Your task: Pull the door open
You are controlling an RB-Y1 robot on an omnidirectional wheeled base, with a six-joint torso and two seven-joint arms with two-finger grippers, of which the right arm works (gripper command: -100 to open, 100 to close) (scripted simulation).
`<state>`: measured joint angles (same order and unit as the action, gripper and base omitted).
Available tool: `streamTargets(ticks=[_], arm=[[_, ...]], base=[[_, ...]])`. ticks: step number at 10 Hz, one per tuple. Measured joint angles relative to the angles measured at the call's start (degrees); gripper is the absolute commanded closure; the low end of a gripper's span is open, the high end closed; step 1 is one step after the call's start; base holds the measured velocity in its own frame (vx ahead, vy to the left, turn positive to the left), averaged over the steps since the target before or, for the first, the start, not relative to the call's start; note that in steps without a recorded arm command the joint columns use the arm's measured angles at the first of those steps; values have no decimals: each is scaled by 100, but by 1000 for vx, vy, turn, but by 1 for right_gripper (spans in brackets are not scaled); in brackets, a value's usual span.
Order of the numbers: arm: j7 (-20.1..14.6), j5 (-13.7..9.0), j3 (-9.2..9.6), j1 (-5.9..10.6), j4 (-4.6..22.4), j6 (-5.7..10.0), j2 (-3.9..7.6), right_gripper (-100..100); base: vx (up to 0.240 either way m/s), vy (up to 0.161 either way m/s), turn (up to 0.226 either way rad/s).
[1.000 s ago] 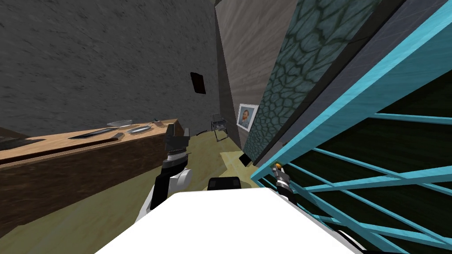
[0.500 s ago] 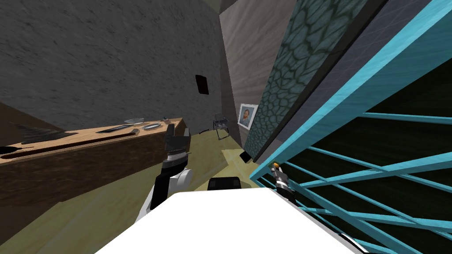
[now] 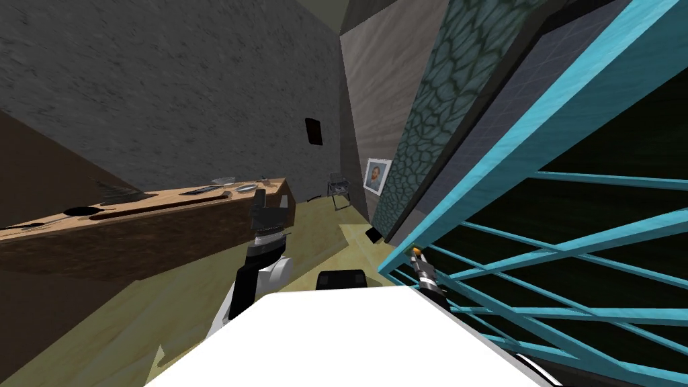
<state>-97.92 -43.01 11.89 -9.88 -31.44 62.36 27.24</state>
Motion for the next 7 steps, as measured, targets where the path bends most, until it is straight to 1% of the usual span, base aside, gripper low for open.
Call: streamTargets(ticks=[2, 3, 4, 5, 6, 7], arm=[[-45, 86, 138, -141, -206, 67, 76, 100], [-109, 142, 223, -161, -193, 136, 111, 100], [-144, 184, 295, -219, -252, 160, 136, 100], [-173, 228, 369, -270, -303, 180, 161, 100], [-178, 242, 395, -284, -303, 175, 146, 100], [-202, 280, 449, -301, -305, 211, 160, 100]], base=[[-242, 50, 45], [-246, 34, 30], [-222, 20, 37], [-99, 15, 15], [-135, -13, 39], [-215, -26, 57]])
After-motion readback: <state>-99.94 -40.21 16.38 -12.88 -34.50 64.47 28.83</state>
